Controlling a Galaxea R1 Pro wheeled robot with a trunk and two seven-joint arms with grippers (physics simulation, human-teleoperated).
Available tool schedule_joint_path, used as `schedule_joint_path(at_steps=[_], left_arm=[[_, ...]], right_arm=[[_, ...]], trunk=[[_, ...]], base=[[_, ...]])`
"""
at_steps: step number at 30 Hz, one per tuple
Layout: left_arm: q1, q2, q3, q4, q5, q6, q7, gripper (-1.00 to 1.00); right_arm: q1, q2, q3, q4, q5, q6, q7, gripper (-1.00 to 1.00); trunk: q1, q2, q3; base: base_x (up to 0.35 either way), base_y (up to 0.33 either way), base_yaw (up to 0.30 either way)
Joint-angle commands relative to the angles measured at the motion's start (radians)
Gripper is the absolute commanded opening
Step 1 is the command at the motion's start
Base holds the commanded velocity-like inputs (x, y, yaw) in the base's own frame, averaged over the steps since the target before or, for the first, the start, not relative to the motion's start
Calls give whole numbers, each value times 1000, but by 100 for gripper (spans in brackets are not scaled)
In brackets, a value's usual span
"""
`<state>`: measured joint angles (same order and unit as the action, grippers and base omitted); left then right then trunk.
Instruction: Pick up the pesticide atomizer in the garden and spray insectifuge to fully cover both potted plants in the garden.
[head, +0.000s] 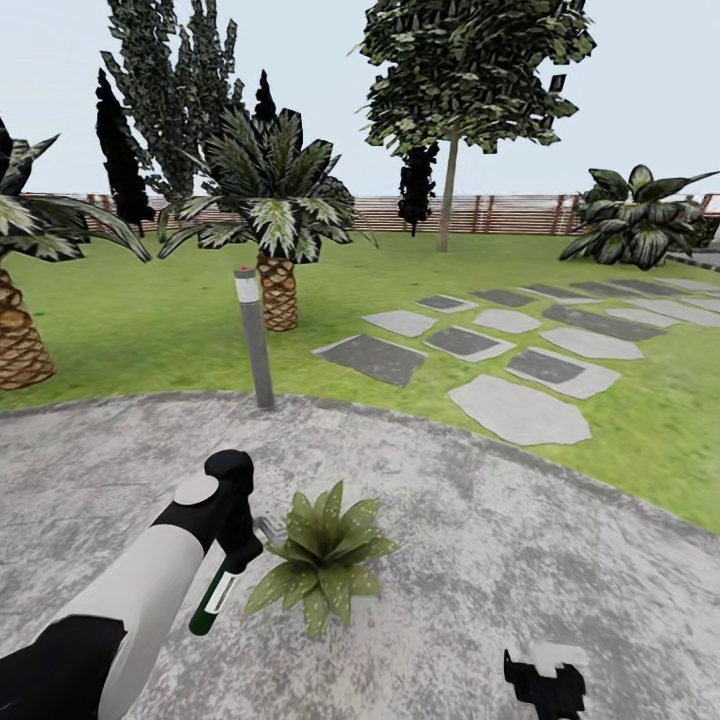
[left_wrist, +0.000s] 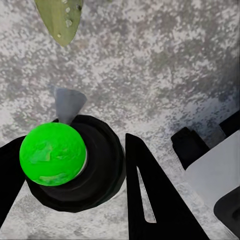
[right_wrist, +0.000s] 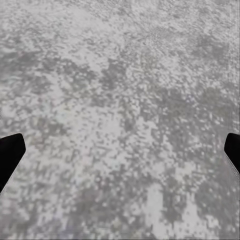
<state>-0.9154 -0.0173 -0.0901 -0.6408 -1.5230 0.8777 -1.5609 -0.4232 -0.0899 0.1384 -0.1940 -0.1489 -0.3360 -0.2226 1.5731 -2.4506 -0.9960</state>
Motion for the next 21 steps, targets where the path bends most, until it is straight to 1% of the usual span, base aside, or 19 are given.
schedule_joint_path(at_steps=[1, 3, 6, 10, 16, 21], left_arm=[[0, 0, -1, 0, -10, 11, -10, -100], [3, 2, -2, 0, -10, 10, -10, -100], [8, 3, -2, 0, -10, 9, -10, -100], [11, -6, 0, 4, -9, 9, -10, -100], [43, -12, 6, 1, -3, 19, -10, -100], [50, -12, 14, -1, 4, 34, -10, -100]], right_arm=[[0, -1, 9, 0, -10, -3, -3, 100], [0, -1, 9, 0, -10, -3, -3, 100], [0, -1, 8, 0, -10, -3, -3, 100], [0, -1, 8, 0, -10, -3, -3, 100], [0, -2, 7, 1, -10, -3, -3, 100], [0, -2, 7, 1, -10, -3, -3, 100]], trunk=[[0, 0, -1], [0, 0, -1], [0, 0, -1], [0, 0, -1], [0, 0, -1], [0, 0, -1]], base=[[174, -224, 278], [141, -150, 278], [34, -35, 278], [5, -5, 230], [0, 0, 28], [0, 0, 0]])
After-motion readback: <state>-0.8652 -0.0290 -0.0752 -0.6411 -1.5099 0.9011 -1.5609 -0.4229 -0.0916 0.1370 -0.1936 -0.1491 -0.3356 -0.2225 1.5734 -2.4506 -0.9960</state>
